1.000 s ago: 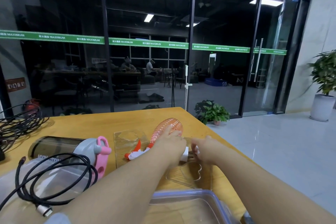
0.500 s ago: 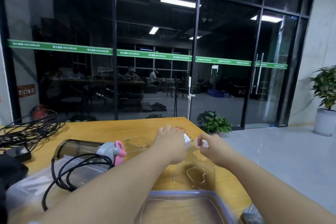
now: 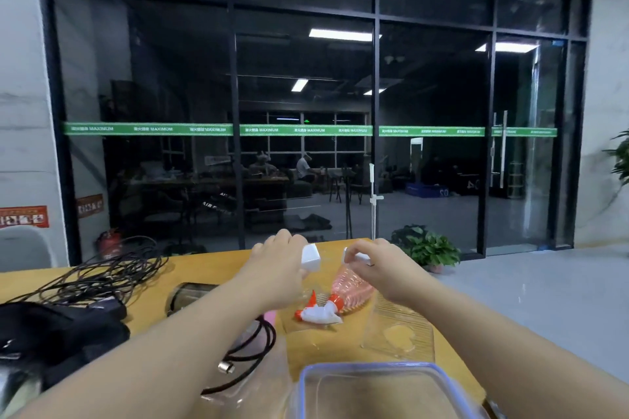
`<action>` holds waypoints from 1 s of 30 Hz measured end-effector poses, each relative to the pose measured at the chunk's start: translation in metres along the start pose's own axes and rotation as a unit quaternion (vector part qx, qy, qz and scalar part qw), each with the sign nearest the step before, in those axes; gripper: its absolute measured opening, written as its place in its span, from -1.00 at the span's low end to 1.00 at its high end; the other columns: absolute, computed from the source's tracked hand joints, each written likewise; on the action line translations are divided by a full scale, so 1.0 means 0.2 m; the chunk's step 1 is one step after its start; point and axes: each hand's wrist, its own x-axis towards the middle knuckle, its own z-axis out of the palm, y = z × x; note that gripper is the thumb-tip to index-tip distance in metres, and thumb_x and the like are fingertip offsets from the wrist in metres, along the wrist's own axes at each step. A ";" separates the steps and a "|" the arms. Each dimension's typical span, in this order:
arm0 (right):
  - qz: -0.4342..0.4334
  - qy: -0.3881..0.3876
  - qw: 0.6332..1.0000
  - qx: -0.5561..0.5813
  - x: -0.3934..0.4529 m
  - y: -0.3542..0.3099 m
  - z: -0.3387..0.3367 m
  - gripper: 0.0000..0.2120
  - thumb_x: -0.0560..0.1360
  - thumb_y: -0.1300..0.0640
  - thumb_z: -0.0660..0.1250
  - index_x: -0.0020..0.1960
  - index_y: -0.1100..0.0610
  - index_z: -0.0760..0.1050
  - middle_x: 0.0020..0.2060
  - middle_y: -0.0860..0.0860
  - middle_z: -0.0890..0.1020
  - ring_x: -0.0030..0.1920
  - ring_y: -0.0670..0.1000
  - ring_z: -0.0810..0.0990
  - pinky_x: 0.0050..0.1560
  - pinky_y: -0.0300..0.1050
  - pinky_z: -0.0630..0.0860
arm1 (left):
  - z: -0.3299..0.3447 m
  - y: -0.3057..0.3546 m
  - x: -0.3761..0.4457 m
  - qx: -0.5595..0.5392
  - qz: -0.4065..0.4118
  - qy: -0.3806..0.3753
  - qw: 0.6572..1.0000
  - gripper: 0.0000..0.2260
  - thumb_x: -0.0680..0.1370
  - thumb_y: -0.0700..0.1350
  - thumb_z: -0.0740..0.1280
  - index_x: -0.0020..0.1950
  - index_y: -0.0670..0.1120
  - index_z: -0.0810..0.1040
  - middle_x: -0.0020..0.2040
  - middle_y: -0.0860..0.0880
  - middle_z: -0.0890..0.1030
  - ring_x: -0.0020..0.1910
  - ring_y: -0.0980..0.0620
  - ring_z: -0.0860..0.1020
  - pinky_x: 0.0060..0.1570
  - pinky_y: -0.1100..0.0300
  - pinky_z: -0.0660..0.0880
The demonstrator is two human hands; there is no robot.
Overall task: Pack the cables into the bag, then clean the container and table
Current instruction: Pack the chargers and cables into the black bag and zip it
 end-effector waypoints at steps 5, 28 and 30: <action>-0.027 -0.026 0.999 -0.002 0.03 -0.17 0.03 -0.67 0.61 -0.01 0.12 0.36 -0.22 0.27 0.16 0.02 0.42 -0.09 -0.01 0.44 -0.12 -0.18 0.42 | -0.11 -0.22 -0.15 -0.083 -0.014 0.014 0.996 -0.74 0.51 -0.05 0.26 0.19 0.07 0.37 0.05 0.07 0.34 0.08 0.01 0.40 0.11 0.04 0.40; -0.222 -0.053 0.972 0.061 0.03 -1.17 0.56 -0.61 0.58 0.13 0.15 0.40 0.04 0.26 0.34 0.02 0.35 0.33 0.09 0.28 0.28 -0.09 0.27 | -0.28 -1.12 -1.02 -0.137 -0.255 0.076 0.954 -0.78 0.51 -0.09 0.34 0.08 0.15 0.39 -0.01 0.19 0.53 -0.07 0.19 0.50 -0.11 0.21 0.43; -0.232 -0.063 0.969 0.058 0.02 -1.24 0.62 -0.61 0.58 0.13 0.14 0.40 0.04 0.25 0.34 0.03 0.35 0.33 0.10 0.28 0.30 -0.06 0.28 | -0.27 -1.19 -1.10 -0.136 -0.285 0.077 0.946 -0.78 0.51 -0.06 0.34 0.11 0.13 0.41 -0.03 0.18 0.54 -0.10 0.17 0.51 -0.16 0.20 0.43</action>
